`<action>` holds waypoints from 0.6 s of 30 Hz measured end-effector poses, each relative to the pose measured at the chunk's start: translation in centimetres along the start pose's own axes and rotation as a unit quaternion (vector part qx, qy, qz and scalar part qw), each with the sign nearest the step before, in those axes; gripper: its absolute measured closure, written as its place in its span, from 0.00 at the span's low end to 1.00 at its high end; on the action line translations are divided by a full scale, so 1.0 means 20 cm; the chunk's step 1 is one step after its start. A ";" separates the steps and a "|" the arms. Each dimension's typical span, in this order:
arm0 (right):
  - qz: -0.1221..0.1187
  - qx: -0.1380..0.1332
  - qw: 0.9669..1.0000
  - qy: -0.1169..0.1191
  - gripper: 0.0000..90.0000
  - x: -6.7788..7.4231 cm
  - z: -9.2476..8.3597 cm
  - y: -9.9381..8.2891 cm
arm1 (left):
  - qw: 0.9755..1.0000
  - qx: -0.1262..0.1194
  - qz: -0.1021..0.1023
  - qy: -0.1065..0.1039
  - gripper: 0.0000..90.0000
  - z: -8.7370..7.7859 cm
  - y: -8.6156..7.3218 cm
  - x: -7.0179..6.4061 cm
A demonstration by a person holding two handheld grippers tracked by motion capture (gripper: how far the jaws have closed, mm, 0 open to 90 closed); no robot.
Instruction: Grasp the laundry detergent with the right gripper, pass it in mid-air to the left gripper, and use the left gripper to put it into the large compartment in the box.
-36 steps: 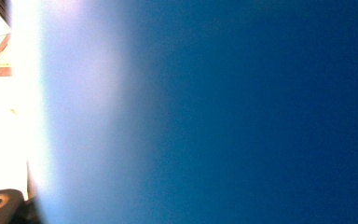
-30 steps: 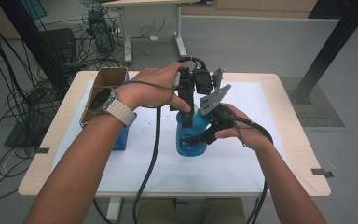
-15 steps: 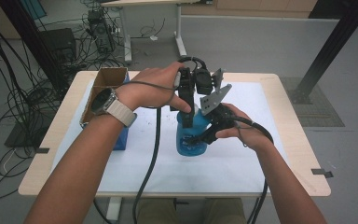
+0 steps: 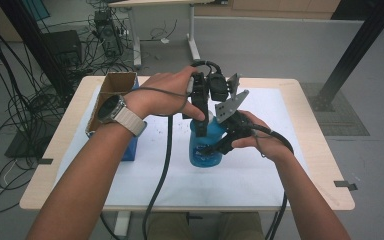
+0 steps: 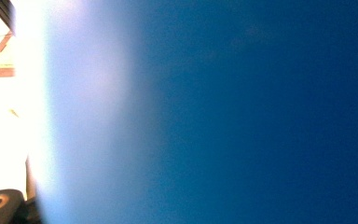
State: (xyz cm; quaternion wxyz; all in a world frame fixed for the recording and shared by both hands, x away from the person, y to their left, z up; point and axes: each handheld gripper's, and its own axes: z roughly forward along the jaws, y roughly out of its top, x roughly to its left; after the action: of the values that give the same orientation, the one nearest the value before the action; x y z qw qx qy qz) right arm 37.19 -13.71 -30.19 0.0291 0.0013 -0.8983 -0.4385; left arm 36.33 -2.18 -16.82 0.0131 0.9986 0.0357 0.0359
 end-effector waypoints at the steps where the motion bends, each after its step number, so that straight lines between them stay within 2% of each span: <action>1: 0.000 0.000 1.000 0.000 0.48 0.00 0.00 0.00 | 1.000 -0.002 0.000 0.001 0.09 0.00 0.00 0.00; 18: -0.002 0.001 1.000 0.003 0.48 0.01 0.00 0.01 | 1.000 -0.001 -0.002 0.001 0.09 0.00 -0.01 -0.01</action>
State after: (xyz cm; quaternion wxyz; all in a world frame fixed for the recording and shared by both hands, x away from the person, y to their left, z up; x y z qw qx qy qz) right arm 37.08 -13.59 -30.13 0.0305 0.0043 -0.8985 -0.4380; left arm 36.20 -2.04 -16.75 0.0144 0.9985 0.0381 0.0372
